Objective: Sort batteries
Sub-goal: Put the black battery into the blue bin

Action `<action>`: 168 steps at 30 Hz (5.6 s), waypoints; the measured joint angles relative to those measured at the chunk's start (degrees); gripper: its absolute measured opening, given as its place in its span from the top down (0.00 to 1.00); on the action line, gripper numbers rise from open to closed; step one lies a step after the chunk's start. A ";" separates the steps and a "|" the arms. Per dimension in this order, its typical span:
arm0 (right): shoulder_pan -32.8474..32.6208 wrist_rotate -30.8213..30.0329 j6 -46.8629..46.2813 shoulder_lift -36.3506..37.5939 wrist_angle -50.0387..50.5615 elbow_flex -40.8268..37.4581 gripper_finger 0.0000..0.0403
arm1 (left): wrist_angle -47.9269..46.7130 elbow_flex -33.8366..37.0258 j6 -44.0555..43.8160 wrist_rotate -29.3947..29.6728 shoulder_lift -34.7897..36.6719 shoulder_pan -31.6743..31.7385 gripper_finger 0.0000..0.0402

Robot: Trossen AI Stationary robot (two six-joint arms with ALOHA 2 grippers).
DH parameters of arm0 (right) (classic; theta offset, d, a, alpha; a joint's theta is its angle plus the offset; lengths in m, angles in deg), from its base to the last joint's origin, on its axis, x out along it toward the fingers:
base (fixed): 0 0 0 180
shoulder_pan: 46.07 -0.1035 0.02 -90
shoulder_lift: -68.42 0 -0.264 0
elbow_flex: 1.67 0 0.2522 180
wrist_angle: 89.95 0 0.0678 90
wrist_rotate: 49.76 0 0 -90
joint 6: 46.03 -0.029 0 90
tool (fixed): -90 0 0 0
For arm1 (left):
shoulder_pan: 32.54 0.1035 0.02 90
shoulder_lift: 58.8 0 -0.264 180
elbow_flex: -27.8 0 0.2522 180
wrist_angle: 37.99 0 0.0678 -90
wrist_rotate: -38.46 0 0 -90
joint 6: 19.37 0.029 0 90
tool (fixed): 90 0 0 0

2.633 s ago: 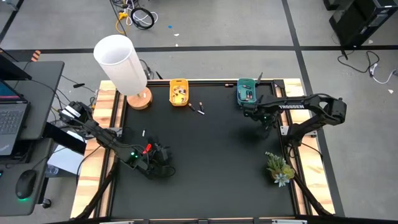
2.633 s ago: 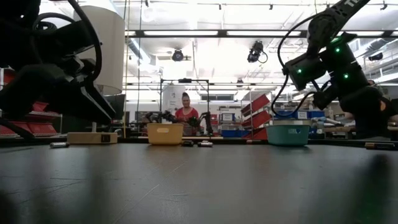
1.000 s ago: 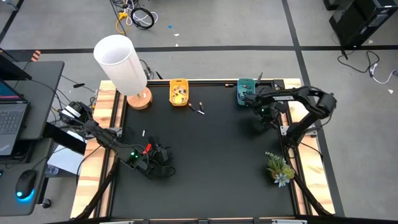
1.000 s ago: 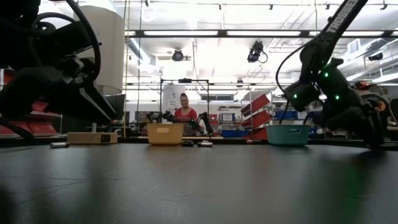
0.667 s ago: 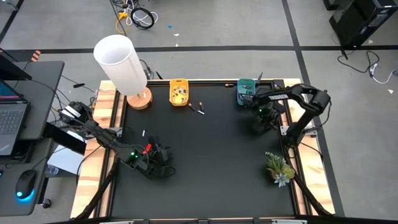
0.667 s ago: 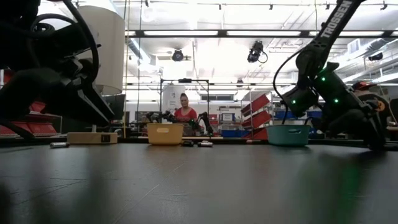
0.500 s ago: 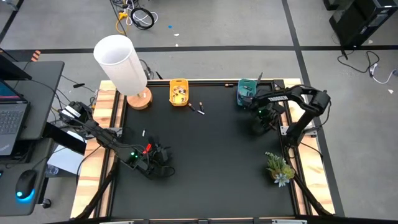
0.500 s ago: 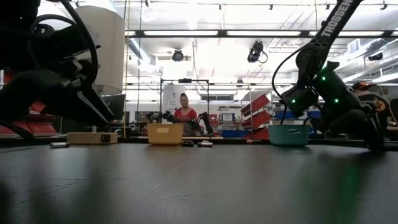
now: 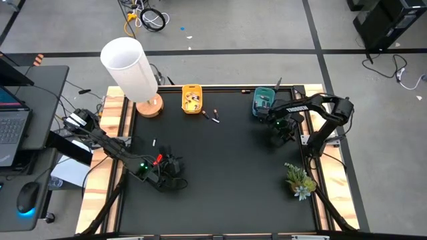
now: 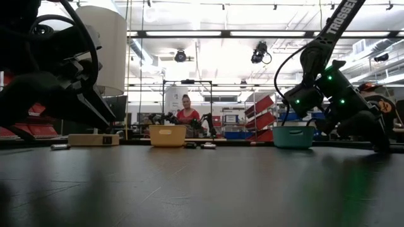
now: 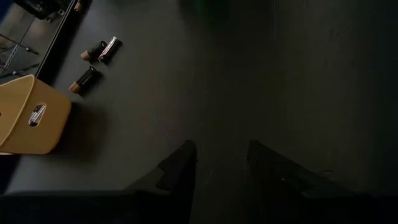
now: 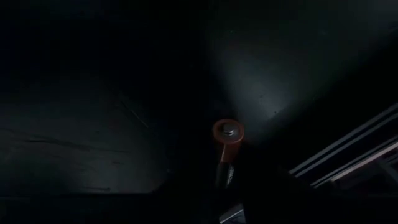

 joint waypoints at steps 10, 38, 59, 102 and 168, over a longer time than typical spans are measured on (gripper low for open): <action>0.00 0.36 0.39 0.02 0.22 0.07 0.89 | -0.01 0.00 -0.04 0.00 0.00 0.00 0.63; -1.66 -10.34 1.21 2.36 7.88 19.16 0.90 | -0.47 0.00 0.00 0.01 0.00 0.00 0.63; 0.53 -19.28 12.45 2.32 -9.58 27.19 0.62 | -0.46 0.00 0.83 1.05 -0.02 0.00 0.63; 9.93 -10.47 34.41 -39.93 5.24 75.58 0.57 | 8.12 0.00 -0.33 16.49 -0.02 4.94 0.63; 1.25 1.36 41.89 -40.14 21.81 79.46 0.92 | 6.00 0.00 1.38 10.85 -0.02 4.90 0.63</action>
